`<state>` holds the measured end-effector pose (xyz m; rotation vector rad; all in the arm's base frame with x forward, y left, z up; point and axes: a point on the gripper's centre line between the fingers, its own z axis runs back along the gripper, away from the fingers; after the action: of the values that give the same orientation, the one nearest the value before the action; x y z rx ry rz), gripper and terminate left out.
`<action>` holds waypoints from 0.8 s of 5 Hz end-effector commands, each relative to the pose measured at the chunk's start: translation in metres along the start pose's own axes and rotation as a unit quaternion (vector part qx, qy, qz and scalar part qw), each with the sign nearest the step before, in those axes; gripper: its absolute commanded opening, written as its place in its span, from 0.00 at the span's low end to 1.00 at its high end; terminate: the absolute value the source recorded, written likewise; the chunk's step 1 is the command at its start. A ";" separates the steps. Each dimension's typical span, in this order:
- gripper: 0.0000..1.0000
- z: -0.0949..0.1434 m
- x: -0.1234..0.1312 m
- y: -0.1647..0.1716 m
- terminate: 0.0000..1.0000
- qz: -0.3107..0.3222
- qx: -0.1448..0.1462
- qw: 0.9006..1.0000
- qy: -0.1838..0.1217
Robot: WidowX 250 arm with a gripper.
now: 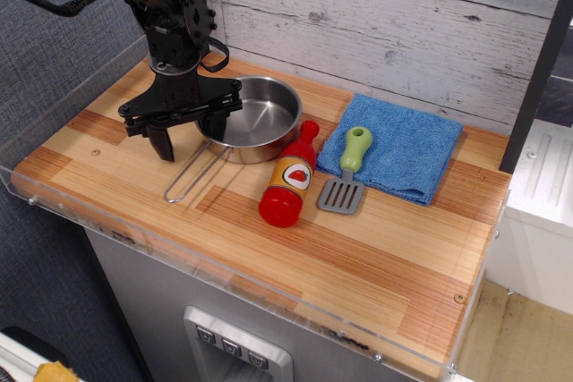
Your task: Move the pot to the bottom right of the table
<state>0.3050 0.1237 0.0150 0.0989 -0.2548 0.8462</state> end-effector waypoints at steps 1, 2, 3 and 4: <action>0.00 0.011 0.002 -0.005 0.00 -0.024 -0.006 0.999 -0.028; 0.00 0.013 0.002 -0.004 0.00 -0.031 -0.015 0.999 -0.029; 0.00 0.024 0.009 -0.003 0.00 -0.049 -0.027 0.998 -0.038; 0.00 0.046 0.021 -0.003 0.00 -0.066 -0.043 0.995 -0.058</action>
<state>0.3098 0.1232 0.0442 0.0744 -0.3187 0.6936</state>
